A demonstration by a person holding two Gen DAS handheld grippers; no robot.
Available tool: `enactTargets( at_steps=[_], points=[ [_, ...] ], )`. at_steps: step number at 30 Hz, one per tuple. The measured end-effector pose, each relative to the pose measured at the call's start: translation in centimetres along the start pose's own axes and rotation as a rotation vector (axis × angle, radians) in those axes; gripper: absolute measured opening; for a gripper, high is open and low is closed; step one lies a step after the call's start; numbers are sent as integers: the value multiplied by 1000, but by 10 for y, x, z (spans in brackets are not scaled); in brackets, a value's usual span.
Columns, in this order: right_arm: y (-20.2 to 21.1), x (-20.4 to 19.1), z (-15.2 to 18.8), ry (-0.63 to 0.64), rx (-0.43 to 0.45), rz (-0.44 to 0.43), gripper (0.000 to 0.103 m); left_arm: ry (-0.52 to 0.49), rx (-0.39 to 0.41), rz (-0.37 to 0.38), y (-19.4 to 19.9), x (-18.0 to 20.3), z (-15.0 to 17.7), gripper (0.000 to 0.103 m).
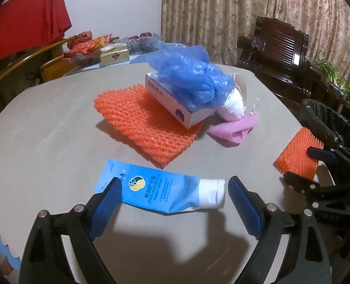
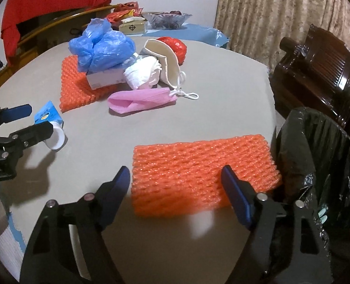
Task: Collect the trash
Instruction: 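Grasp the orange foam net with the right tool while the left tool approaches the blue toothpaste tube, then lift the orange net with the right tool while the left tool grasps the toothpaste tube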
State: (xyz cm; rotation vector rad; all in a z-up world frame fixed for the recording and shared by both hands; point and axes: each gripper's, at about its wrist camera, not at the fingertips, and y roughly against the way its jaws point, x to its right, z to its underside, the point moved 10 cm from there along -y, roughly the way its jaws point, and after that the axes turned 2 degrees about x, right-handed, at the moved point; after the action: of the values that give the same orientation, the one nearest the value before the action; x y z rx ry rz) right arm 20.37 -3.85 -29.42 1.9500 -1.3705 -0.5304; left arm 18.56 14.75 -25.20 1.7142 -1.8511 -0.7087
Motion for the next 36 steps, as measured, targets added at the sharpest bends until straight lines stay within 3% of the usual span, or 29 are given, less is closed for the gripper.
enactTargets(
  at_steps=[6, 10, 13, 20, 26, 28, 29, 36],
  points=[
    [1, 0, -1, 25, 22, 35, 58, 4, -9, 3, -3, 2, 2, 88],
    [2, 5, -2, 12, 30, 54, 33, 7, -3, 9, -1, 5, 1, 88],
    [4, 13, -6, -24, 33, 39, 20, 9, 0, 12, 0, 6, 0, 88],
    [5, 12, -9, -59, 25, 6, 19, 2, -22, 8, -4, 15, 6, 81],
    [4, 9, -8, -59, 23, -2, 20, -12, -34, 0, -14, 22, 9, 61],
    [4, 9, -8, -56, 24, -3, 20, -23, -25, 28, -13, 27, 7, 43],
    [4, 8, -7, -54, 24, -2, 21, -28, -21, 49, -12, 30, 5, 40],
    [3, 7, -7, -56, 24, -6, 22, 11, -38, 77, -6, 15, 9, 39]
  ],
)
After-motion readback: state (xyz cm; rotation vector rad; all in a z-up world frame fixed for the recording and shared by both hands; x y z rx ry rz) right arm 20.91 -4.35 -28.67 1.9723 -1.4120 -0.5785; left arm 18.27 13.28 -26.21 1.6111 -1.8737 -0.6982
